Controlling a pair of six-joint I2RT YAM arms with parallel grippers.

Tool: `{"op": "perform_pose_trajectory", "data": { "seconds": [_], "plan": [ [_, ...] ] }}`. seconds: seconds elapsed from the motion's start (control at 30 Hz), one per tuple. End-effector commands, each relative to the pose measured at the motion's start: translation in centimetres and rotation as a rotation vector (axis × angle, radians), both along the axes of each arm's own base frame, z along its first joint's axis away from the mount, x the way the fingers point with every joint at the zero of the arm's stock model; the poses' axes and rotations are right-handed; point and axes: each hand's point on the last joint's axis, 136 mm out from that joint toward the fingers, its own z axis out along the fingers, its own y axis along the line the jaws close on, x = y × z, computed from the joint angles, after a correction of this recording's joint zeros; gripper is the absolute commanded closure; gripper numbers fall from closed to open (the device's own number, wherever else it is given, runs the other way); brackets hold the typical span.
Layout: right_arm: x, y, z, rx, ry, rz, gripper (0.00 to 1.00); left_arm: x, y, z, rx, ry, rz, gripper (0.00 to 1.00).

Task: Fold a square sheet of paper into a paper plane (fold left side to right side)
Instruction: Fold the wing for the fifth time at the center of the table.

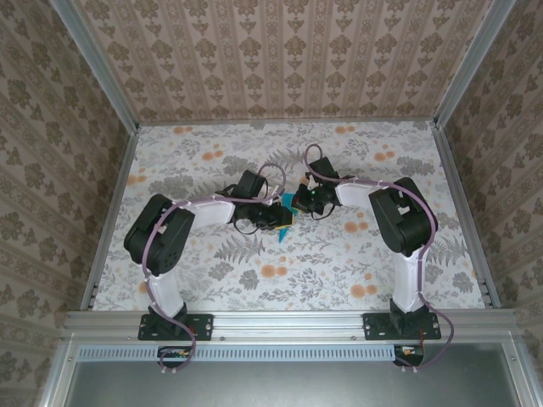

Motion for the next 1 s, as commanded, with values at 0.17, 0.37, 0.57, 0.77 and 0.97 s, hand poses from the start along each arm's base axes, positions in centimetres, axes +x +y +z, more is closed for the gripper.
{"op": "perform_pose_trajectory", "data": {
  "seconds": [0.17,0.37,0.57,0.77,0.97],
  "plan": [
    [-3.8,-3.1,-4.5,-0.146,0.173,-0.021,1.00,-0.7,0.4,-1.8,0.062,0.026,0.007,0.75],
    [-3.7,-3.0,-4.2,-0.148,0.167,-0.014,1.00,-1.2,0.6,-3.0,0.098,0.038,0.010,0.76],
    [-3.6,-2.9,-4.0,-0.151,0.161,-0.008,1.00,-1.4,1.5,-4.2,0.164,0.039,0.021,0.77],
    [-3.6,-2.8,-3.9,-0.153,0.159,-0.003,1.00,-1.8,1.7,-4.7,0.182,0.047,0.020,0.78],
    [-3.0,-2.3,-3.1,-0.127,0.126,0.007,1.00,-2.3,1.8,-5.5,0.212,0.057,0.014,0.79]
  ]
}}
